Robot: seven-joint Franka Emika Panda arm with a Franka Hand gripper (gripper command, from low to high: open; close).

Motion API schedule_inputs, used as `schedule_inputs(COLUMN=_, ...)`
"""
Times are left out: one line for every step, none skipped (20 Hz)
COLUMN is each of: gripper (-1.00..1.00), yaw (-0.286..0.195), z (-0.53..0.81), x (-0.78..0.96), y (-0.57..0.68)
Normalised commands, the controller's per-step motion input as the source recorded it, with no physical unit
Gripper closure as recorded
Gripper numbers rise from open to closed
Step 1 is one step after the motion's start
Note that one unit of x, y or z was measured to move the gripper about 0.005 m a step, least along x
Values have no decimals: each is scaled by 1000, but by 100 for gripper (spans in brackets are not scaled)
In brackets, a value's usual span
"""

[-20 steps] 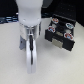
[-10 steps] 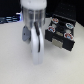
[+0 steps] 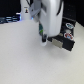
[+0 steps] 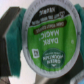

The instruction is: Open the kcup holder, insert the kcup into the holder, and close the kcup holder

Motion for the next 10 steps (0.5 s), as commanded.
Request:
schedule_inputs(gripper=100, yaw=72, z=421, x=-91, y=570)
schedule_inputs(gripper=100, yaw=74, z=419, x=-118, y=558)
schedule_inputs(gripper=100, yaw=68, z=442, x=-129, y=554)
schedule_inputs(gripper=100, yaw=59, z=463, x=-117, y=567)
schedule_inputs(gripper=100, yaw=59, z=433, x=-125, y=557)
schedule_inputs(gripper=100, yaw=55, z=346, x=-152, y=558)
schedule_inputs(gripper=100, yaw=48, z=349, x=-102, y=586)
schedule_inputs(gripper=100, yaw=47, z=298, x=-98, y=596)
schedule_inputs(gripper=100, yaw=46, z=266, x=-130, y=597)
schedule_inputs(gripper=100, yaw=51, z=244, x=-146, y=585)
